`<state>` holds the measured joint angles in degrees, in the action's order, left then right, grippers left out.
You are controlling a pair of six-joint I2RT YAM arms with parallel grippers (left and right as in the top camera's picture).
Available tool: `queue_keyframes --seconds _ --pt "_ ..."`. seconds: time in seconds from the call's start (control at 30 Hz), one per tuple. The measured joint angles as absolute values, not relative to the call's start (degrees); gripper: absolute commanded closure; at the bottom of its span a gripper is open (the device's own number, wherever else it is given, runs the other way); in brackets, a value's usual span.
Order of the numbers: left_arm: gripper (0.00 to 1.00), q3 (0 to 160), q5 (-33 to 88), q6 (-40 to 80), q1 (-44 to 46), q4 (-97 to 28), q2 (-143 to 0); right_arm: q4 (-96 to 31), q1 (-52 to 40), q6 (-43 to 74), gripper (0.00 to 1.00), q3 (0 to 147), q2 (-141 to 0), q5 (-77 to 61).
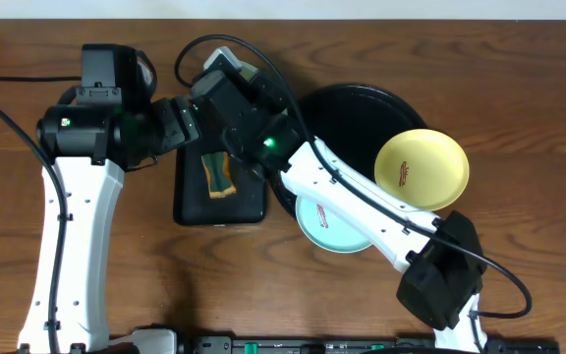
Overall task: Clean dirty plates on tray and stack at the side
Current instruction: 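Lift the green plate with the right gripper and tilt it over the tray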
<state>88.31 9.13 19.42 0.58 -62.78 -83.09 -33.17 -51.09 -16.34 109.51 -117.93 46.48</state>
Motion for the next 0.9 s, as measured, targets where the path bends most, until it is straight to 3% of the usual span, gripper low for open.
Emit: queue_keyframes --seconds 0.9 --pt "0.13 88.31 9.1 19.42 0.58 -62.78 -83.09 -35.33 -47.68 -12.6 0.99 109.49 -117.89 41.65"
